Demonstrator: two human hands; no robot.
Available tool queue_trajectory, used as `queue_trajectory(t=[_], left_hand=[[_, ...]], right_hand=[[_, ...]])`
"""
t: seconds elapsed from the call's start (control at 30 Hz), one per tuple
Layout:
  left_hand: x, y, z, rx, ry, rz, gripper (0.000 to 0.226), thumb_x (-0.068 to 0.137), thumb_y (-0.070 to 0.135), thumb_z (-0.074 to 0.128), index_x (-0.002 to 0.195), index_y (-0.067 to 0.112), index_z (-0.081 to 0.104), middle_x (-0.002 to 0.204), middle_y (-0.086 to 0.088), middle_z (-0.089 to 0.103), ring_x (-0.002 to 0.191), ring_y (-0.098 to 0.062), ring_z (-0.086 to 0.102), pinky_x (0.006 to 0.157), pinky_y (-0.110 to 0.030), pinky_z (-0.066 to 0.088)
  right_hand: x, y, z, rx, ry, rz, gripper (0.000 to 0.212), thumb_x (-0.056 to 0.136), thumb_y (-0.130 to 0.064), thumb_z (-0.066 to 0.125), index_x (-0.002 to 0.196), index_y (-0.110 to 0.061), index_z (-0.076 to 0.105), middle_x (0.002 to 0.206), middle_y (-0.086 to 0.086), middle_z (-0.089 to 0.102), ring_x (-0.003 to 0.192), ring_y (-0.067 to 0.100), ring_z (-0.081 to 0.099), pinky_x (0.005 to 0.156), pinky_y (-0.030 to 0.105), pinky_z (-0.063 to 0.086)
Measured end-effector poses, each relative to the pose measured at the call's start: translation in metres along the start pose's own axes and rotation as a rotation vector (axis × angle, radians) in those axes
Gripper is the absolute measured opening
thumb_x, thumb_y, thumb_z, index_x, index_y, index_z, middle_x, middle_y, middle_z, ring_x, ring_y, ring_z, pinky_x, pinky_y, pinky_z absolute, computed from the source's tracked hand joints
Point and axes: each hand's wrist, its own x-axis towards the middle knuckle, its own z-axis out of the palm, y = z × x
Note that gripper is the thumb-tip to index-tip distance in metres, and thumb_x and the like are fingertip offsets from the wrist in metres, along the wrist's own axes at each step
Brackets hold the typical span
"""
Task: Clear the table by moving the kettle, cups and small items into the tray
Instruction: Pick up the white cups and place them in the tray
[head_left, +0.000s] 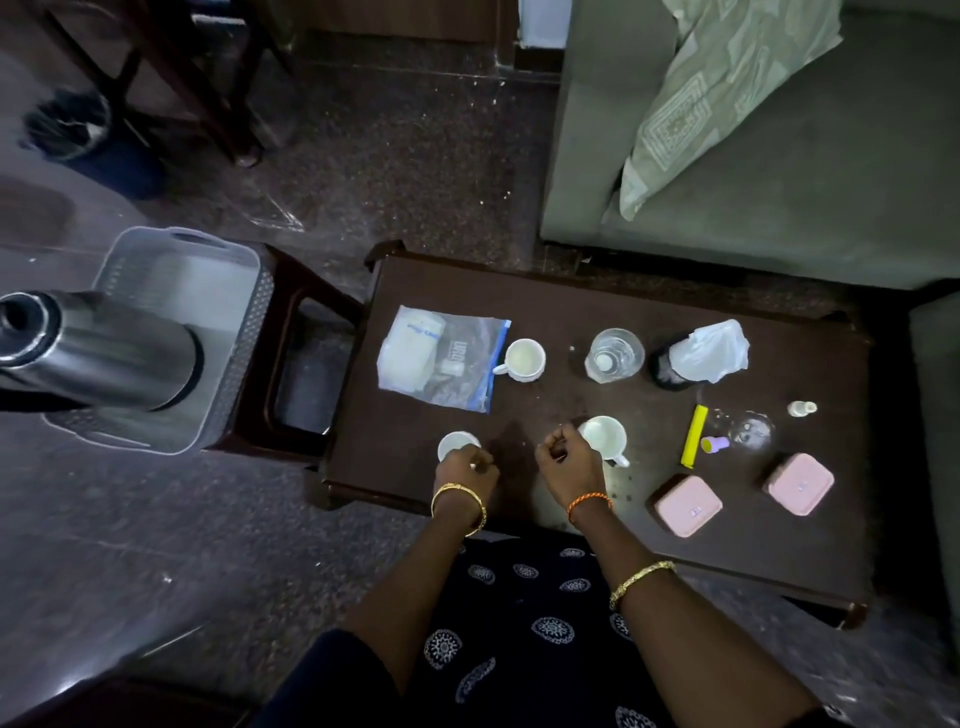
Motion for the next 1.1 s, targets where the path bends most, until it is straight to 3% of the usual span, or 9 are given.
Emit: queue_trajectory(t=[0.1, 0.27, 0.43, 0.53, 0.6, 0.73, 0.83, 0.93, 1.1], left_hand=[[0.019, -0.022, -0.015, -0.010, -0.011, -0.113, 0.029, 0.078, 0.017, 0.064, 0.106, 0.007, 0.064, 0.112, -0.017, 0.067, 0.108, -0.034, 0.060, 0.091, -0.032, 0.046], [0.066, -0.057, -0.022, -0.085, -0.085, -0.283, 0.039, 0.084, 0.024, 0.060, 0.115, 0.001, 0.058, 0.119, -0.020, 0.063, 0.114, -0.034, 0.056, 0.095, -0.034, 0.043], [0.106, -0.082, 0.000, -0.232, -0.275, -0.382, 0.040, 0.087, 0.030, 0.058, 0.097, -0.007, 0.067, 0.091, -0.021, 0.065, 0.089, -0.031, 0.062, 0.074, -0.039, 0.051], [0.115, -0.091, 0.020, -0.286, -0.401, -0.462, 0.041, 0.089, 0.033, 0.056, 0.099, -0.005, 0.066, 0.099, -0.025, 0.065, 0.096, -0.036, 0.062, 0.077, -0.040, 0.054], [0.113, -0.091, 0.028, -0.332, -0.443, -0.513, 0.045, 0.089, 0.035, 0.055, 0.112, -0.004, 0.061, 0.104, -0.022, 0.064, 0.089, -0.033, 0.062, 0.065, -0.035, 0.053], [0.108, -0.088, 0.028, -0.486, -0.479, -0.597, 0.029, 0.093, 0.030, 0.047, 0.091, 0.004, 0.060, 0.073, -0.006, 0.059, 0.062, -0.020, 0.055, 0.054, -0.025, 0.042], [0.110, -0.084, 0.011, -0.452, -0.478, -0.531, 0.018, 0.094, 0.022, 0.042, 0.093, 0.006, 0.050, 0.072, -0.005, 0.051, 0.060, -0.018, 0.050, 0.054, -0.026, 0.040], [0.120, -0.083, -0.011, -0.415, -0.467, -0.480, 0.017, 0.096, 0.023, 0.040, 0.100, 0.009, 0.047, 0.073, -0.003, 0.051, 0.062, -0.016, 0.050, 0.056, -0.025, 0.041], [0.140, -0.086, -0.041, -0.411, -0.410, -0.448, 0.021, 0.097, 0.028, 0.039, 0.099, 0.010, 0.048, 0.080, -0.003, 0.057, 0.065, -0.015, 0.054, 0.061, -0.026, 0.041]], right_hand=[[0.000, -0.008, 0.030, -0.001, -0.086, 0.068, 0.011, 0.079, -0.007, 0.060, 0.076, -0.015, 0.053, 0.079, 0.017, 0.065, 0.071, 0.024, 0.057, 0.070, 0.031, 0.047], [0.016, -0.012, 0.089, -0.018, -0.235, 0.218, 0.009, 0.082, -0.007, 0.060, 0.090, -0.003, 0.059, 0.094, 0.025, 0.067, 0.081, 0.031, 0.063, 0.084, 0.046, 0.053], [0.039, 0.004, 0.131, -0.069, -0.117, 0.289, 0.028, 0.081, -0.013, 0.065, 0.105, -0.001, 0.056, 0.088, 0.012, 0.060, 0.079, 0.020, 0.052, 0.062, 0.017, 0.032], [0.047, 0.014, 0.142, -0.166, -0.096, 0.298, 0.021, 0.079, -0.009, 0.061, 0.099, -0.003, 0.060, 0.094, 0.018, 0.068, 0.083, 0.025, 0.059, 0.064, 0.020, 0.033], [0.047, 0.021, 0.142, -0.171, -0.112, 0.336, 0.019, 0.080, -0.010, 0.059, 0.098, -0.005, 0.061, 0.096, 0.017, 0.069, 0.084, 0.026, 0.060, 0.068, 0.021, 0.036], [0.056, 0.012, 0.133, -0.185, -0.172, 0.388, 0.015, 0.080, -0.029, 0.062, 0.078, -0.015, 0.060, 0.083, 0.007, 0.063, 0.082, 0.025, 0.057, 0.072, 0.024, 0.039], [0.078, 0.004, 0.113, 0.000, 0.008, 0.449, 0.025, 0.084, -0.030, 0.058, 0.064, -0.017, 0.052, 0.077, 0.008, 0.059, 0.071, 0.025, 0.054, 0.067, 0.030, 0.045], [0.105, -0.006, 0.097, 0.270, -0.007, 0.617, 0.024, 0.091, -0.015, 0.051, 0.068, -0.013, 0.045, 0.077, 0.010, 0.049, 0.057, 0.017, 0.046, 0.053, 0.025, 0.045], [0.141, -0.035, 0.106, 0.659, 0.027, 0.736, 0.039, 0.091, -0.045, 0.050, 0.111, -0.012, 0.051, 0.077, 0.009, 0.051, 0.066, 0.016, 0.052, 0.081, 0.035, 0.050]])
